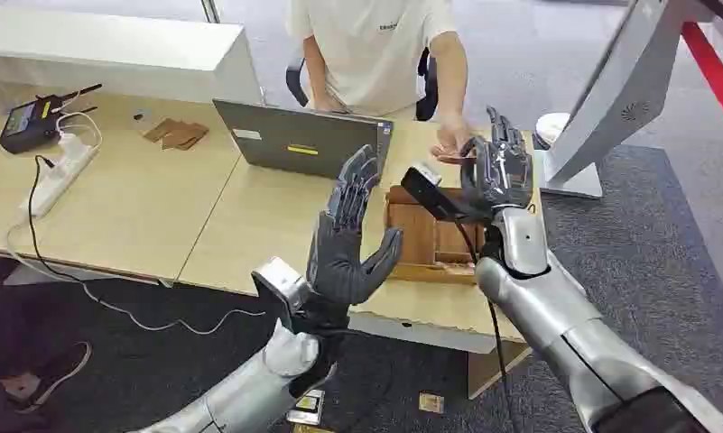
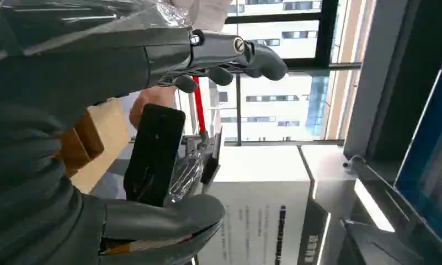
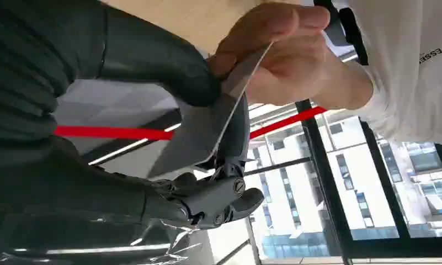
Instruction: Pass the card to the sensor for recognition and then transmit it.
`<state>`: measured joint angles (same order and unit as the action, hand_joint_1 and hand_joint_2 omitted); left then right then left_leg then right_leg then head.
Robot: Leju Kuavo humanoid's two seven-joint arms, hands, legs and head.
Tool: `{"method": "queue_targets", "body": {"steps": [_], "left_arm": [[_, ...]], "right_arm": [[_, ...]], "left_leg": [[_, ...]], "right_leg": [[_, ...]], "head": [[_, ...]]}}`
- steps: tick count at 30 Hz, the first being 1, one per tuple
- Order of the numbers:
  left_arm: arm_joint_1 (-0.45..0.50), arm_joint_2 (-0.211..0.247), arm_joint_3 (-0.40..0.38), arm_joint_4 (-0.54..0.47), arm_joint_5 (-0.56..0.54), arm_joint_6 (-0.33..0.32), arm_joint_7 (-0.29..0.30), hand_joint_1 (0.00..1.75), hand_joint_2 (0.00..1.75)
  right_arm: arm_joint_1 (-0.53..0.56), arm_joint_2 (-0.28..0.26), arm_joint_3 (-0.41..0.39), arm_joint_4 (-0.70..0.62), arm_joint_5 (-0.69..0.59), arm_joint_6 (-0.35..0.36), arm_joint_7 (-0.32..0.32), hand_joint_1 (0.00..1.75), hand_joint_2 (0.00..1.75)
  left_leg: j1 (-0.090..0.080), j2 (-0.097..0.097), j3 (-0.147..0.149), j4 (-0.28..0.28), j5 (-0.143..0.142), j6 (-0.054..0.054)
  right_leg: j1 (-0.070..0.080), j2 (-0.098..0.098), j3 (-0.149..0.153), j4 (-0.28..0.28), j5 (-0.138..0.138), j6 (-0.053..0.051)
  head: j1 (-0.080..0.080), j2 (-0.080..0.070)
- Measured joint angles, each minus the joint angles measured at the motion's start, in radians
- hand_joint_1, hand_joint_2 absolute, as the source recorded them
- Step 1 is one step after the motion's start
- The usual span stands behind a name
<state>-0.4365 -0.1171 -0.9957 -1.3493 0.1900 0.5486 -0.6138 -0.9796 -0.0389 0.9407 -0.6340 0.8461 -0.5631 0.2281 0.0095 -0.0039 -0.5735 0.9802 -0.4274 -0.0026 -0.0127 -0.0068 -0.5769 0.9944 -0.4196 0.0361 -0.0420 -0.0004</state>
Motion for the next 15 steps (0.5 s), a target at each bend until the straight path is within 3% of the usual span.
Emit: {"method": "queue_targets", "body": {"steps": [15], "left_arm": [[-0.001, 0.000, -0.005, 0.000, 0.005, 0.000, -0.009, 0.00, 1.75]], "right_arm": [[0.000, -0.006, -0.001, 0.000, -0.005, -0.001, 0.000, 1.75, 1.75]], "left_leg": [[0.000, 0.000, 0.000, 0.000, 0.000, 0.000]], "right_leg": [[0.000, 0.000, 0.000, 0.000, 0.000, 0.000]], "head": [[0.000, 0.000]]}}
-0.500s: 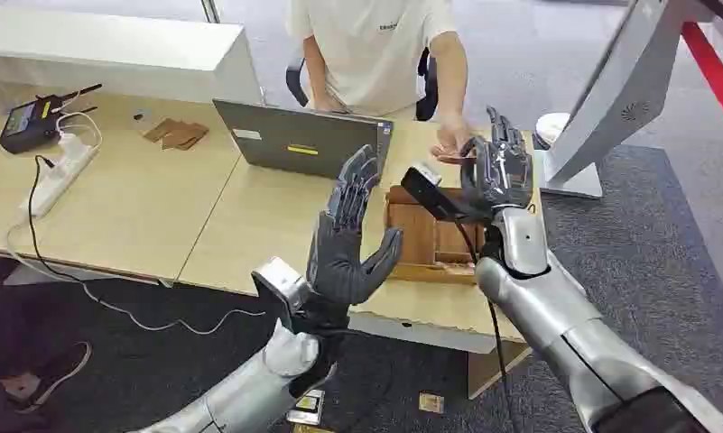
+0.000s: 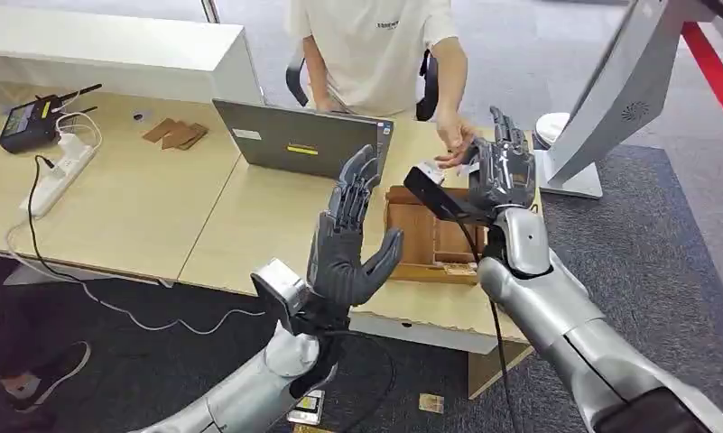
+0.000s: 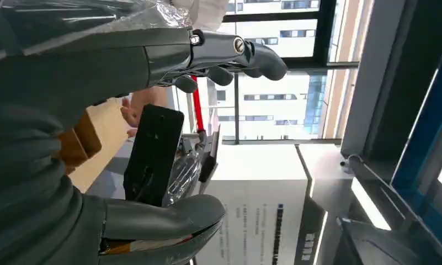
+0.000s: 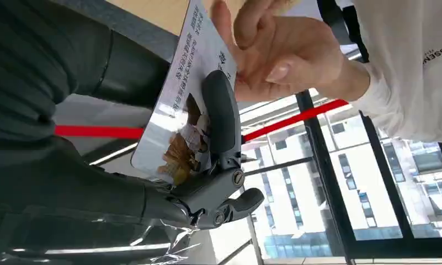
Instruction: Pass the card to the sensor for recognition and then transmit it.
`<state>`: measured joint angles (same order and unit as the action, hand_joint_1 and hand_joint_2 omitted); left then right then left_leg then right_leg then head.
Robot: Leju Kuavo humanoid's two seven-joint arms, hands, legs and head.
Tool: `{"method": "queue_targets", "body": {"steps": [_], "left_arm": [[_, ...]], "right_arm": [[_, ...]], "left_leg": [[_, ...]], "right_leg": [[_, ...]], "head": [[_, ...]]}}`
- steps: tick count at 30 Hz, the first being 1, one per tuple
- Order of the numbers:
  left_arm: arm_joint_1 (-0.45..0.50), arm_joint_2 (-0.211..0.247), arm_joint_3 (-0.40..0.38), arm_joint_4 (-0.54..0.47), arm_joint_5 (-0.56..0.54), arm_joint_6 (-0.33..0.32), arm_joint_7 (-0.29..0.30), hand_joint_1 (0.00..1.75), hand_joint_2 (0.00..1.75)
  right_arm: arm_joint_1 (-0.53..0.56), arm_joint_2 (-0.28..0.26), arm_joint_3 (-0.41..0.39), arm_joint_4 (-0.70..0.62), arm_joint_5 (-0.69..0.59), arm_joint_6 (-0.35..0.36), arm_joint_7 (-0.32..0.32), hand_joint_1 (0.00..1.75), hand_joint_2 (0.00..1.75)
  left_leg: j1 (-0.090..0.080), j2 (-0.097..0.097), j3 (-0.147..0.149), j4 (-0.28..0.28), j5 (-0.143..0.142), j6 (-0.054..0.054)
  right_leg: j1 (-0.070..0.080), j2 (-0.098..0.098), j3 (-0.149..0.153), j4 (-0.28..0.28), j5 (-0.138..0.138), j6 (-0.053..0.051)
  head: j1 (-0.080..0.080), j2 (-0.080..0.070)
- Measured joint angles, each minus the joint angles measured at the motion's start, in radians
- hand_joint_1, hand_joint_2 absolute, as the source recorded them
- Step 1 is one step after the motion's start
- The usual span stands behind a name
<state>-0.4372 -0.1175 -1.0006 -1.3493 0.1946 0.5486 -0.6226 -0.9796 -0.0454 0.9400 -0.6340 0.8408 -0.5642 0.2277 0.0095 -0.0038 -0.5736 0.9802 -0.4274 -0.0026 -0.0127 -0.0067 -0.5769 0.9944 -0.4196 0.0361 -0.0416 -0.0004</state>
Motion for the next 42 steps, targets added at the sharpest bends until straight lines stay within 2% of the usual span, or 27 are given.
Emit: {"method": "queue_targets", "body": {"steps": [11, 18, 21, 25, 29, 33, 37, 42], "left_arm": [[0.000, -0.005, -0.002, 0.001, 0.001, -0.017, -0.006, 0.00, 1.75], [0.001, -0.005, -0.003, 0.003, -0.017, -0.002, 0.004, 0.00, 1.75], [0.005, -0.005, -0.003, 0.003, -0.034, 0.035, 0.019, 0.00, 1.75], [0.027, 0.000, 0.006, -0.008, -0.073, 0.091, 0.044, 0.00, 1.75], [0.048, 0.010, 0.019, -0.025, -0.112, 0.101, 0.076, 0.00, 1.75], [0.065, 0.017, 0.031, -0.039, -0.134, 0.091, 0.096, 0.00, 1.75], [0.077, 0.020, 0.031, -0.051, -0.148, 0.079, 0.106, 0.00, 1.75], [0.077, 0.020, 0.031, -0.060, -0.147, 0.086, 0.110, 0.00, 1.75]], "right_arm": [[0.004, 0.000, 0.000, 0.000, -0.016, -0.004, -0.022, 1.75, 1.75], [0.029, -0.011, -0.020, -0.027, -0.078, -0.053, -0.035, 1.75, 1.75], [0.068, -0.041, -0.039, -0.079, -0.090, -0.095, -0.008, 1.75, 1.75], [0.200, -0.130, -0.100, -0.199, -0.093, -0.130, 0.045, 1.75, 1.75], [0.323, -0.211, -0.174, -0.311, -0.066, -0.129, 0.068, 1.75, 1.75], [0.413, -0.270, -0.244, -0.398, -0.042, -0.124, 0.096, 1.75, 1.75], [0.487, -0.310, -0.301, -0.475, -0.031, -0.115, 0.116, 1.75, 1.75], [0.521, -0.329, -0.343, -0.520, -0.048, -0.111, 0.111, 1.75, 1.75]], "left_leg": [[0.000, 0.000, 0.000, 0.000, 0.000, 0.000], [0.000, 0.000, 0.000, 0.000, 0.000, 0.000], [0.000, 0.000, 0.001, 0.000, 0.000, 0.000], [0.000, -0.001, 0.001, 0.000, -0.001, 0.001], [-0.001, -0.001, 0.000, 0.000, -0.002, 0.002], [-0.001, -0.001, 0.001, 0.000, -0.002, 0.002], [-0.001, -0.001, 0.000, 0.000, -0.002, 0.002], [-0.001, -0.001, 0.001, 0.000, -0.002, 0.002]], "right_leg": [[0.000, 0.000, 0.000, 0.000, 0.000, 0.000], [0.000, 0.000, 0.000, 0.000, 0.000, 0.000], [0.000, 0.000, 0.000, 0.000, 0.000, 0.000], [0.000, 0.000, 0.001, -0.001, 0.000, 0.000], [-0.001, 0.000, 0.001, -0.001, 0.000, 0.001], [-0.001, 0.000, 0.001, -0.001, 0.000, 0.001], [-0.001, 0.000, 0.001, -0.001, 0.000, 0.000], [0.000, 0.000, 0.001, -0.001, 0.000, 0.000]], "head": [[0.000, 0.000], [0.000, 0.000], [0.000, 0.000], [0.000, 0.000], [0.000, 0.000], [0.000, 0.000], [0.000, 0.000], [0.000, 0.000]]}}
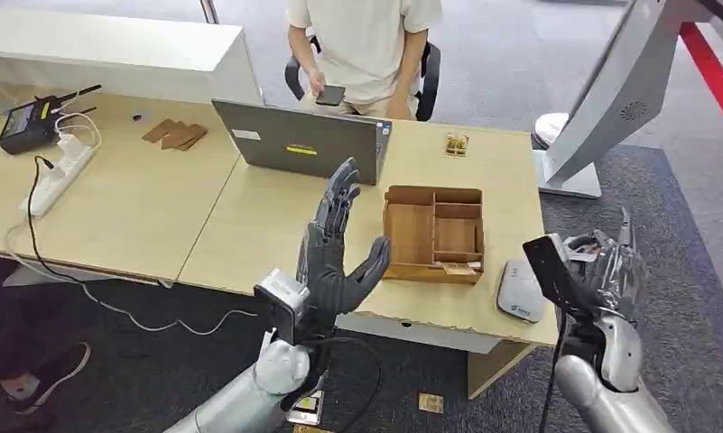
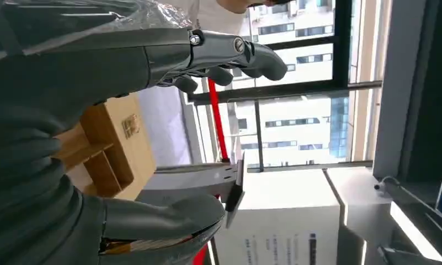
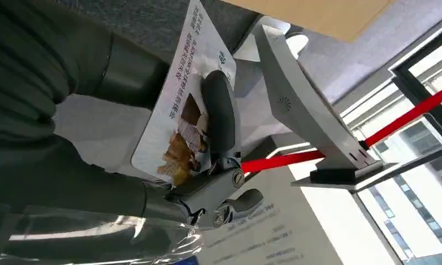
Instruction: Pass the card to the sensor for recognition and then transmit it.
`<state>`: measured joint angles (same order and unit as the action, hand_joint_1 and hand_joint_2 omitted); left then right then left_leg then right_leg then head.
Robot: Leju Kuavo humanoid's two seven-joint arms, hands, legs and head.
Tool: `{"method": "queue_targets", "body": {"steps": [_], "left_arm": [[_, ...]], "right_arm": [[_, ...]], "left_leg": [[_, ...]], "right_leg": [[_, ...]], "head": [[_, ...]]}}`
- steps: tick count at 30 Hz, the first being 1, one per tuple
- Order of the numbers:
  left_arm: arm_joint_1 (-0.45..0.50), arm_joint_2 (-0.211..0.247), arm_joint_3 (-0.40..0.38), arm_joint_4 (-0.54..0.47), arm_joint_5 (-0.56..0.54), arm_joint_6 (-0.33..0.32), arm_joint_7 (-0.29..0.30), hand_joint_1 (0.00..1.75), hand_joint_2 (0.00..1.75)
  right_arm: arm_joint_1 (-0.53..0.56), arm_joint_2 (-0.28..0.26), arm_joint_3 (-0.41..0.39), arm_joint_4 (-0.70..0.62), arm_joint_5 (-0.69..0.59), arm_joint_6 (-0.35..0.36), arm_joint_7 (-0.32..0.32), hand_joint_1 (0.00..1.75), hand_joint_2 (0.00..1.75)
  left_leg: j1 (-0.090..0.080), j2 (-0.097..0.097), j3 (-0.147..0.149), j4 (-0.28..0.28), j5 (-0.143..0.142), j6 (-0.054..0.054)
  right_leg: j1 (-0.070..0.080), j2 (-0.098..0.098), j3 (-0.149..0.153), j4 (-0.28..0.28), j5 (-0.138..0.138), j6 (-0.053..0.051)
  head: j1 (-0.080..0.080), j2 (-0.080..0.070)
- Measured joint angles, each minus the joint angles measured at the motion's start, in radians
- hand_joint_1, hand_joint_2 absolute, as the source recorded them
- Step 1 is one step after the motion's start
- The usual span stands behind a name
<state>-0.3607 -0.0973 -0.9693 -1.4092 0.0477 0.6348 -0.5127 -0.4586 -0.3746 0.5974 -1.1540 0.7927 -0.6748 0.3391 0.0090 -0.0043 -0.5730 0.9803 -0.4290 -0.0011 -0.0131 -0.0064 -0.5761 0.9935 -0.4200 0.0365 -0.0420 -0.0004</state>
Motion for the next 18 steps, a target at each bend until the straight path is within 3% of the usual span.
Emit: {"method": "queue_targets", "body": {"steps": [9, 18], "left_arm": [[0.000, 0.000, -0.001, -0.008, 0.009, 0.003, -0.003, 0.00, 1.75], [-0.011, -0.010, -0.003, -0.010, 0.030, -0.012, -0.020, 0.00, 1.75]], "right_arm": [[0.002, 0.002, -0.003, -0.014, -0.018, 0.043, -0.037, 1.75, 1.75], [-0.023, 0.032, 0.023, 0.049, 0.040, 0.164, -0.017, 1.75, 1.75]], "left_leg": [[0.000, 0.000, -0.001, 0.000, 0.000, 0.000], [0.000, 0.000, 0.000, 0.000, 0.000, 0.000]], "right_leg": [[0.000, 0.000, 0.000, 0.000, 0.000, 0.000], [0.000, 0.000, 0.000, 0.000, 0.000, 0.000]], "head": [[0.000, 0.000], [0.000, 0.000]]}}
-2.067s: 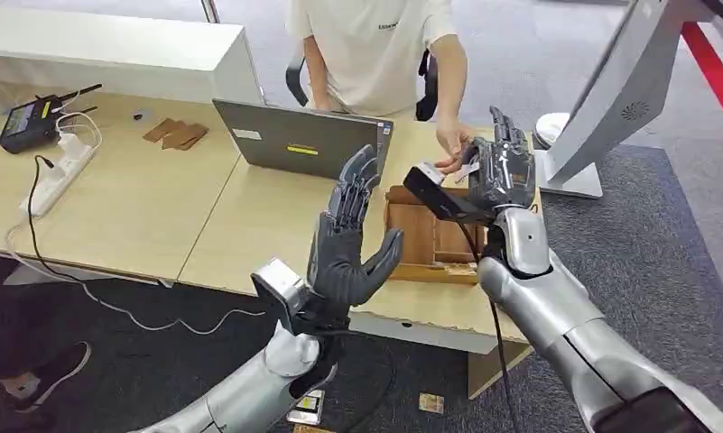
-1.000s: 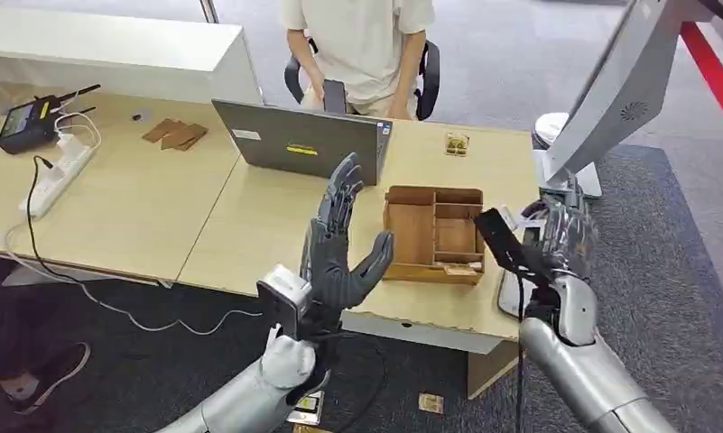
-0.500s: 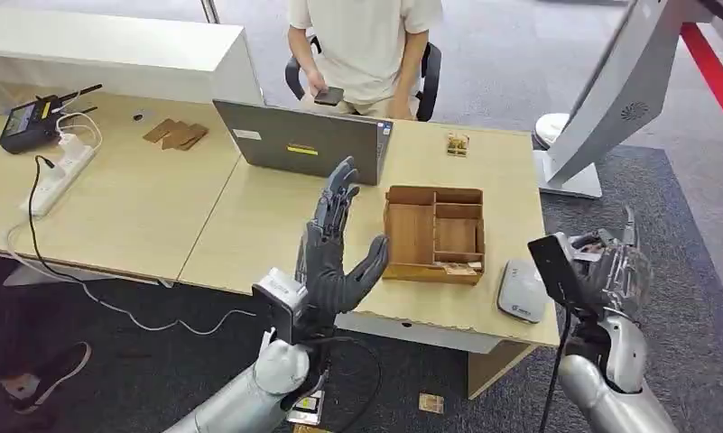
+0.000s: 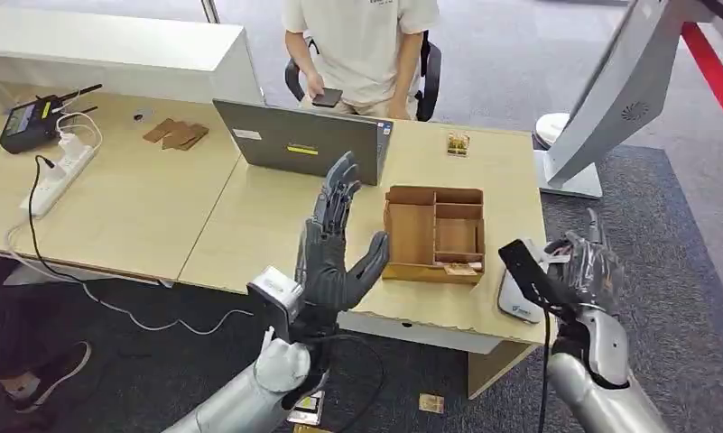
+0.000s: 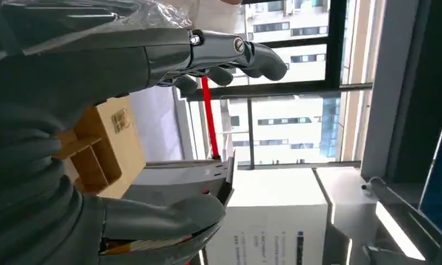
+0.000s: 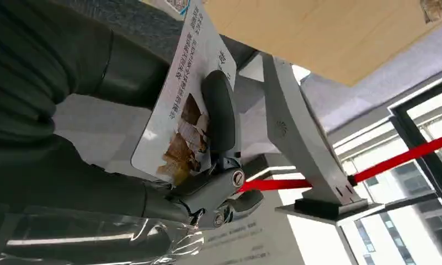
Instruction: Pass the card to the sensor for recognition and then transmit it.
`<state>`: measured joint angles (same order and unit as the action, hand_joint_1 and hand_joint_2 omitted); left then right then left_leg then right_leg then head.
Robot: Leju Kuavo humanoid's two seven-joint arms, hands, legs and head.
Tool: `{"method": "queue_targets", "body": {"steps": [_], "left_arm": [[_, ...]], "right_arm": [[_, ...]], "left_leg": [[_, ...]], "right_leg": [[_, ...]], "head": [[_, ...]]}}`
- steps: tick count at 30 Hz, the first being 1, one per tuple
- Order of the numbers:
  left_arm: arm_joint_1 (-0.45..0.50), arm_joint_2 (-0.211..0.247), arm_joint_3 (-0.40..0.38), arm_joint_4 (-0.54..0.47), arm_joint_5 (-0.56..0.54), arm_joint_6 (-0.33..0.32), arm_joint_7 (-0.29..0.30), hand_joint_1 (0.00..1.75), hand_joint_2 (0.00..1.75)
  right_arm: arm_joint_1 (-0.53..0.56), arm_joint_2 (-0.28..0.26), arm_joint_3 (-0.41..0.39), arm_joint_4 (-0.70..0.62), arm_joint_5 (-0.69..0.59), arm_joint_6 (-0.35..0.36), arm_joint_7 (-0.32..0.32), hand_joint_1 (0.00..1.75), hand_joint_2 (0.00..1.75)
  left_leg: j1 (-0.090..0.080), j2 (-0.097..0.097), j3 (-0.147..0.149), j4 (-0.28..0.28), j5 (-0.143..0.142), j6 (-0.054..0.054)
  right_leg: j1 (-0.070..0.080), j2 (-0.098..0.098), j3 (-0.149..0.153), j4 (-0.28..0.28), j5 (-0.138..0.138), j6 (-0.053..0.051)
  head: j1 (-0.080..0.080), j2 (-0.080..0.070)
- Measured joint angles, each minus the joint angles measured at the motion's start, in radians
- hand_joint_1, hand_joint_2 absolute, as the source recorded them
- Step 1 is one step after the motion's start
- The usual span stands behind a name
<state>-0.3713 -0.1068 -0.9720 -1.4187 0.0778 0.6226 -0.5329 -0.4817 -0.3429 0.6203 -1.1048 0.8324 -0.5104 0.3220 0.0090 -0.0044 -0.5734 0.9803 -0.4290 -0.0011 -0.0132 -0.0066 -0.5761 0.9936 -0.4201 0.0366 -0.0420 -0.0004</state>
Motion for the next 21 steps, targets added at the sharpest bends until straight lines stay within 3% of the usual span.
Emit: {"method": "queue_targets", "body": {"steps": [12, 21], "left_arm": [[-0.002, -0.002, -0.007, 0.000, 0.015, -0.007, -0.005, 0.00, 1.75], [-0.003, -0.002, -0.016, 0.000, 0.018, -0.009, -0.005, 0.00, 1.75]], "right_arm": [[-0.014, 0.031, 0.022, 0.206, -0.063, -0.003, -0.022, 1.75, 1.75], [-0.015, 0.037, 0.027, 0.287, -0.077, -0.013, -0.028, 1.75, 1.75]], "left_leg": [[0.000, 0.000, 0.000, 0.000, 0.000, 0.000], [0.000, 0.000, 0.000, 0.000, 0.000, 0.000]], "right_leg": [[0.000, 0.000, 0.000, 0.000, 0.000, 0.000], [0.000, 0.000, 0.000, 0.000, 0.000, 0.000]], "head": [[0.000, 0.000], [0.000, 0.000]]}}
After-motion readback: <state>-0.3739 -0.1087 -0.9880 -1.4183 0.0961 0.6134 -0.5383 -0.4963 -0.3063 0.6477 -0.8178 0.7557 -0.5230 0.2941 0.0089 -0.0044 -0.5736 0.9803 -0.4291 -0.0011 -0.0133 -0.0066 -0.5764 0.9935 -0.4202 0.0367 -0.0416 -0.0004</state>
